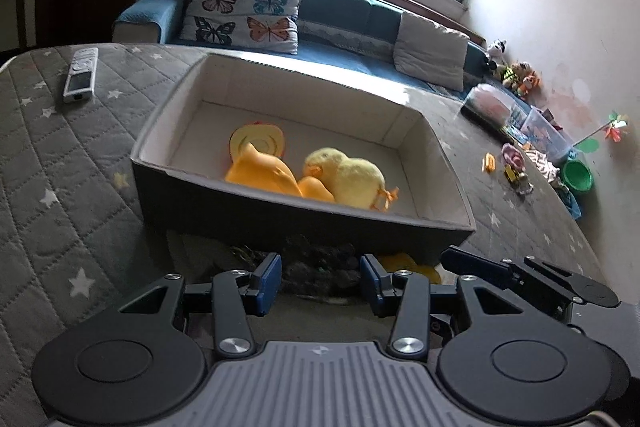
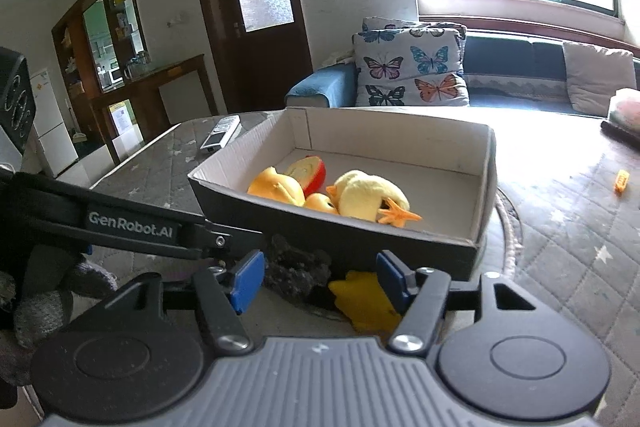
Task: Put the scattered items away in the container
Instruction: 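Move the right tool down to the small yellow duck beside the box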
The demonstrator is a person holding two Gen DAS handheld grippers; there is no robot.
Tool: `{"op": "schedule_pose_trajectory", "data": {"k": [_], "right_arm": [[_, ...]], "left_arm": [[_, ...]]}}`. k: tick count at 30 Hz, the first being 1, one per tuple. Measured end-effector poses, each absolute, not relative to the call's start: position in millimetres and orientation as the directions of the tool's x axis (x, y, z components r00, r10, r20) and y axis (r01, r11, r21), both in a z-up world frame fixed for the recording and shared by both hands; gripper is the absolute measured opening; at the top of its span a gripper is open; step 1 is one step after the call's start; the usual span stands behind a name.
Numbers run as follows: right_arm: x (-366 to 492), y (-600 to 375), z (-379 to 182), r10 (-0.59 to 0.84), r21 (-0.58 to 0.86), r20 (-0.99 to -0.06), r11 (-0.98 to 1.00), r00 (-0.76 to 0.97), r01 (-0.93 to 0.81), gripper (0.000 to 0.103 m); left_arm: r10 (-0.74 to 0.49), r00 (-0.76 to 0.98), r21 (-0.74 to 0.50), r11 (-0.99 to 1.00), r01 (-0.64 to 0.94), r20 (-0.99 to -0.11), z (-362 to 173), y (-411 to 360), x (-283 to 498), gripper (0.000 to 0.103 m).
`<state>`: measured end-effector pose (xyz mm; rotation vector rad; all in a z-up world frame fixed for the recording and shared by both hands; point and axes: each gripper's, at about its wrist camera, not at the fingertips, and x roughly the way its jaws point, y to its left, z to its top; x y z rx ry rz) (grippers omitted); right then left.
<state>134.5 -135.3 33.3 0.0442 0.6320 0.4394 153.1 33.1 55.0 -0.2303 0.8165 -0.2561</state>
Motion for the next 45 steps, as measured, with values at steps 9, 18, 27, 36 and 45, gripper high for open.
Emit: {"op": "schedule_pose_trajectory", "data": {"k": [9, 18, 27, 36, 45], "right_arm": [[122.4, -152.6, 23.4, 0.383, 0.178, -0.579, 0.921, 0.720, -0.347, 0.064], [118.2, -164.3, 17.7, 0.356, 0.171, -0.593, 0.932, 0.723, -0.319, 0.064], [120.8, -175.0, 9.9, 0.334, 0.169, -0.611, 0.941, 0.718, -0.294, 0.064], [126.9, -179.7, 1.6, 0.328, 0.163, -0.622, 0.942, 0.711, -0.292, 0.064], [131.4, -181.2, -3.3, 0.336, 0.164, -0.625, 0.939, 0.705, -0.301, 0.062]], "left_arm": [[-0.337, 0.637, -0.305, 0.938, 0.163, -0.694, 48.6, 15.5, 149.1, 0.046], [-0.357, 0.621, -0.312, 0.932, 0.184, -0.698, 44.4, 0.6, 150.3, 0.046], [-0.378, 0.602, -0.322, 0.924, 0.204, -0.704, 37.3, -13.7, 153.4, 0.046], [-0.395, 0.594, -0.341, 0.917, 0.208, -0.701, 30.5, -18.4, 158.4, 0.046], [-0.431, 0.597, -0.371, 0.900, 0.230, -0.677, 26.1, -23.5, 160.7, 0.043]]}}
